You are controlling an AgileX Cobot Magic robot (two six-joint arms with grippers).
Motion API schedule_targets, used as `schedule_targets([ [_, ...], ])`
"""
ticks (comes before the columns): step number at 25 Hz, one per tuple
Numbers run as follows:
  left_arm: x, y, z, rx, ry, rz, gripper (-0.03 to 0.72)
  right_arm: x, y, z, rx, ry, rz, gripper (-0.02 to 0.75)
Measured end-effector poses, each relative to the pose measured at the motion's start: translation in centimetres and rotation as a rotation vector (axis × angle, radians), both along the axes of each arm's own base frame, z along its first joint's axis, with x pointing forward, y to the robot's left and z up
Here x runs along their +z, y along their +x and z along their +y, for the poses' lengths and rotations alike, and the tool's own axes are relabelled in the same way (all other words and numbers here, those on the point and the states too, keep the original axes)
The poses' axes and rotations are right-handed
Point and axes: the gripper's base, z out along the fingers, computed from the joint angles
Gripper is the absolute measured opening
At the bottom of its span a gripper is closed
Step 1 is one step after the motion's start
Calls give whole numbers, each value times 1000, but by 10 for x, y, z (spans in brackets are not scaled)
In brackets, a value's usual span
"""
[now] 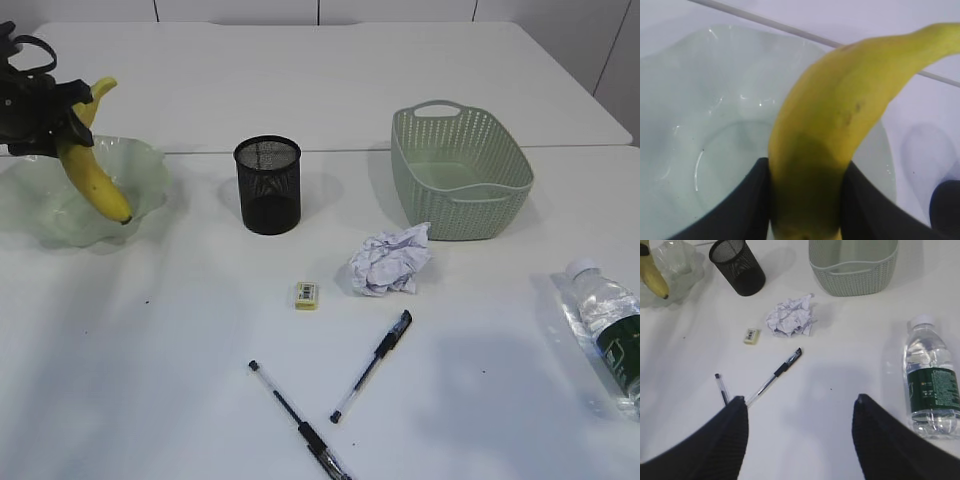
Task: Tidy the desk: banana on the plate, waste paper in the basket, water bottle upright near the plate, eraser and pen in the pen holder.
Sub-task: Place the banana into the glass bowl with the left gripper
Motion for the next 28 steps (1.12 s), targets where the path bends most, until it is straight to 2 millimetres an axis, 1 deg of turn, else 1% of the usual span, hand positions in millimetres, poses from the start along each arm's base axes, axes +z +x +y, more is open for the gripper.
schedule_targets([
  [4, -5, 3, 1, 9, 1, -4, 258, 2, 1, 2, 0, 28, -14, 482],
  [7, -9, 5, 1, 13, 3, -6, 274, 2, 1, 2, -1, 32, -18, 482],
  [17, -8, 5, 2, 18, 1, -15, 398, 2, 1, 2, -2, 34, -20, 482],
  [20, -8, 5, 2, 18, 1, -15, 420, 2, 1, 2, -2, 34, -20, 482],
  [23, -8, 5, 1, 15, -3, -8, 426, 2, 1, 2, -2, 34, -20, 482],
  [26, -3, 2, 0, 2, -10, 5, 426, 3, 1, 2, -3, 34, -22, 482],
  [28, 9, -2, -1, -9, -7, -4, 426, 2, 1, 2, -2, 34, -21, 482],
])
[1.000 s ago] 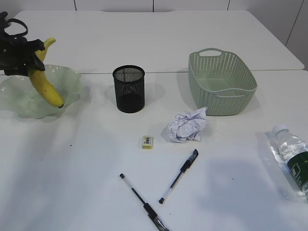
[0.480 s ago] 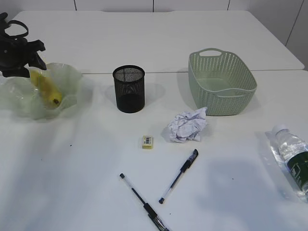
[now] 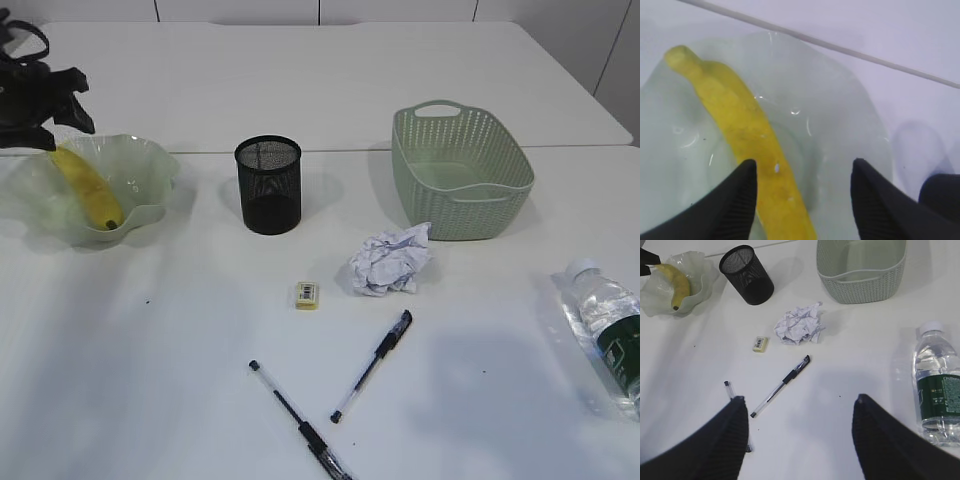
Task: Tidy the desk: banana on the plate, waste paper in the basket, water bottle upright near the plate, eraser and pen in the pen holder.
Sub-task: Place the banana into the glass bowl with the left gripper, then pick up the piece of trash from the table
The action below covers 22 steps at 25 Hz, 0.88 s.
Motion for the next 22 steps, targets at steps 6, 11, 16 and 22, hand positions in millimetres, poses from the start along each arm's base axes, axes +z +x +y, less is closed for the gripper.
schedule_targets([
  [6, 51, -21, -1, -100, 93, -43, 425, 0, 0, 0, 1, 0, 2, 482],
  [11, 90, -52, -3, -190, 168, 6, 425, 0, 0, 0, 3, -1, 5, 482],
  [16, 100, -89, -8, -240, 163, 94, 424, 0, 0, 0, 14, -12, -1, 482],
  [22, 90, -159, -15, -232, 128, 139, 424, -3, 7, 2, 24, 9, 32, 482],
])
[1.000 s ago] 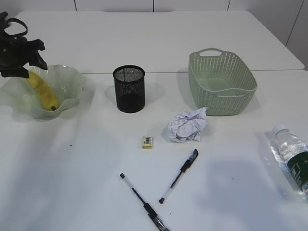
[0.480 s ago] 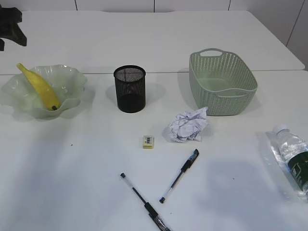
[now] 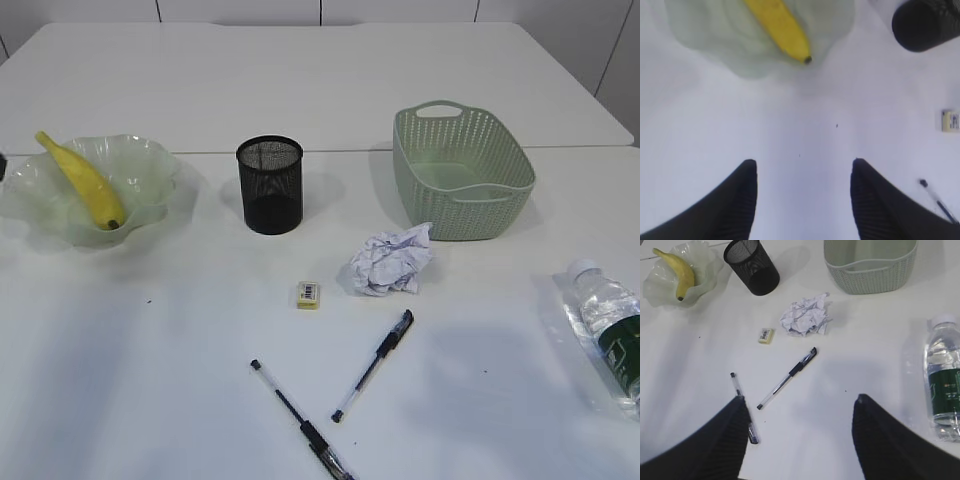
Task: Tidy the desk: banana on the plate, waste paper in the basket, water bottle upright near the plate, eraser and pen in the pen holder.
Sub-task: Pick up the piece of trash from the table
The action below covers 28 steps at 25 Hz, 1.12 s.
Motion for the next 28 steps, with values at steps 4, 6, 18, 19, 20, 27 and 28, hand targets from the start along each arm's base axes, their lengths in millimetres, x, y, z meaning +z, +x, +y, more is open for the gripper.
schedule_targets([
  [4, 0, -48, -5, -3, -3, 4, 413, -6, 13, 2, 20, 22, 55, 482],
  [6, 0, -66, -7, -14, -6, 18, 399, -10, 22, 4, 28, 46, 96, 482],
  [18, 29, -120, -46, -258, 33, -37, 382, -15, 108, 10, 111, 69, 273, 482],
  [19, 30, -123, -48, -272, 44, -46, 382, -16, 114, 13, 126, 66, 281, 482],
  [20, 31, -126, -49, -280, 54, -52, 382, -18, 121, 17, 141, 64, 290, 482],
  [27, 35, -131, -49, -273, 66, -66, 382, -57, 167, 67, 209, -79, 335, 482],
  [28, 35, -131, -50, -273, 55, -66, 382, -64, 174, 72, 208, -85, 355, 482],
])
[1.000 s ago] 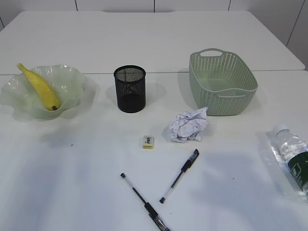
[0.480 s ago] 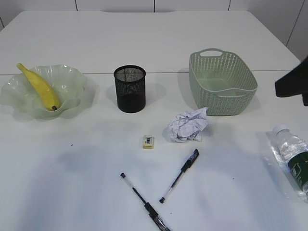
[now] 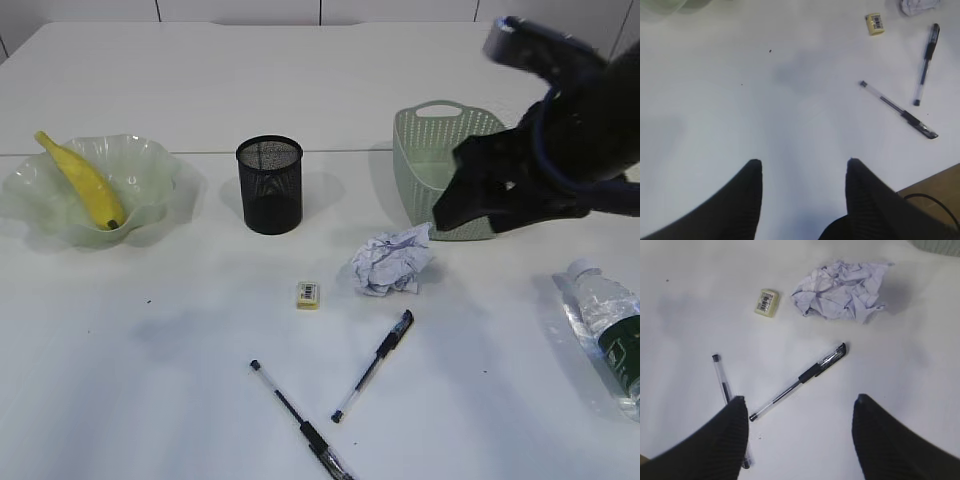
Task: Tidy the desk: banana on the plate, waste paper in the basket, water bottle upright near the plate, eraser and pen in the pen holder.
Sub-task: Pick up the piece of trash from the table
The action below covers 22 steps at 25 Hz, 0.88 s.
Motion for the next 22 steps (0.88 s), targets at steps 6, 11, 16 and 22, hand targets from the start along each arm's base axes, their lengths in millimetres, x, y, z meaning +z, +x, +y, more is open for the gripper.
schedule_targets([
  [6, 1, 0, -2, 2, -31, 5, 382, -44, 49, 21, 19, -42, 101, 490],
  [11, 1, 0, -2, 2, -33, 5, 382, -69, 80, 29, 18, -52, 134, 585],
  [16, 1, 0, -2, 2, -33, 5, 382, -91, 91, 30, 8, -87, 171, 624],
  [22, 1, 0, -2, 2, -33, 5, 382, -102, 97, 29, -20, -104, 160, 628],
])
